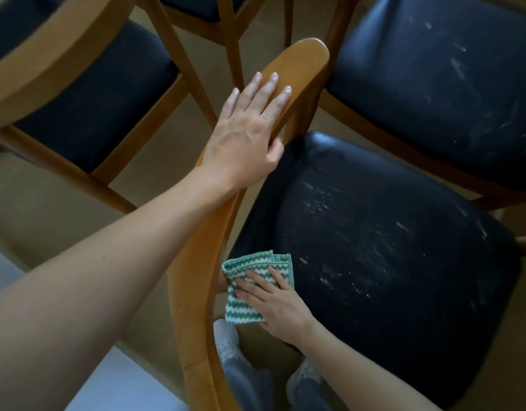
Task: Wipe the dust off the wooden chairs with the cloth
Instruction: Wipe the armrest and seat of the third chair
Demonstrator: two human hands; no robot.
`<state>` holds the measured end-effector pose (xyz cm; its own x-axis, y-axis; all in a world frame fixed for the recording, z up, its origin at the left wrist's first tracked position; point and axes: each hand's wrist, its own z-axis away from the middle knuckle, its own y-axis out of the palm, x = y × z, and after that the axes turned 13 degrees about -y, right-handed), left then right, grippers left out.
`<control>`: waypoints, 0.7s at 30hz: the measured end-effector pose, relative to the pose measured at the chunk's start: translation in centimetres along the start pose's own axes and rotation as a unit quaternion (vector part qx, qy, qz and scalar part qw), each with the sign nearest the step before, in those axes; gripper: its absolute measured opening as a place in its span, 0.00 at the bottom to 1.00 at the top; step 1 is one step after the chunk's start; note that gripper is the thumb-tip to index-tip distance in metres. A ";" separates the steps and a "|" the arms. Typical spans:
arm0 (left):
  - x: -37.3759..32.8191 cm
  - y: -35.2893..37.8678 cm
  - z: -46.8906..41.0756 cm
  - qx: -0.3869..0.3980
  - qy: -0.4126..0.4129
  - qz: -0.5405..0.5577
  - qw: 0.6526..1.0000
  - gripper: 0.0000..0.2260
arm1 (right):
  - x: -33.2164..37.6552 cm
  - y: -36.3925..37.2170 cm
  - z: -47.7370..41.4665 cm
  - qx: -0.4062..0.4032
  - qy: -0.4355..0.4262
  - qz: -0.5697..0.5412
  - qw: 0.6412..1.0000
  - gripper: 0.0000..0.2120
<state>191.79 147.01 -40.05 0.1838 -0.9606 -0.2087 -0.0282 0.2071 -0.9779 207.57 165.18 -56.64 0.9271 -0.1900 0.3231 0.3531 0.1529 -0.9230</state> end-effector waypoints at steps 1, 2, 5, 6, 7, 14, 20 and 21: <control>-0.1 0.0 0.1 0.002 0.015 -0.009 1.000 0.29 | -0.2 -0.2 0.0 0.002 -0.002 0.003 1.000 0.32; -0.1 -0.1 0.2 0.008 0.025 -0.015 1.000 0.29 | -0.2 -0.5 -0.1 0.001 0.001 0.001 1.000 0.31; -0.2 -0.3 1.8 0.029 0.035 -0.036 0.998 0.31 | 0.8 -0.7 -0.4 -0.022 0.017 -0.041 0.999 0.28; -0.1 -0.3 2.9 0.032 0.043 -0.048 0.997 0.32 | 1.3 -0.6 -0.3 -0.010 0.023 -0.066 0.997 0.26; 0.1 -0.2 4.1 0.032 0.047 -0.055 0.997 0.33 | 2.0 -0.6 0.0 -0.001 0.024 -0.081 0.996 0.24; 2.1 -0.5 11.6 0.040 0.028 -0.063 0.997 0.31 | 6.2 2.0 7.0 0.007 0.034 -0.095 0.995 0.19; 2.0 -0.7 11.5 0.046 0.021 -0.049 0.998 0.30 | 1.7 -4.7 4.6 -0.301 0.290 -0.508 0.753 0.07; 1.7 -0.8 10.9 0.044 0.025 -0.043 0.998 0.30 | -0.4 -6.5 3.9 -0.357 0.326 -0.528 0.698 0.09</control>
<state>202.81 147.19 -39.55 0.1331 -0.9831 -0.1261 0.0732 0.1366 -0.9879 205.41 168.08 -49.91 -0.1389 -0.2678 0.9534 0.4275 -0.8846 -0.1862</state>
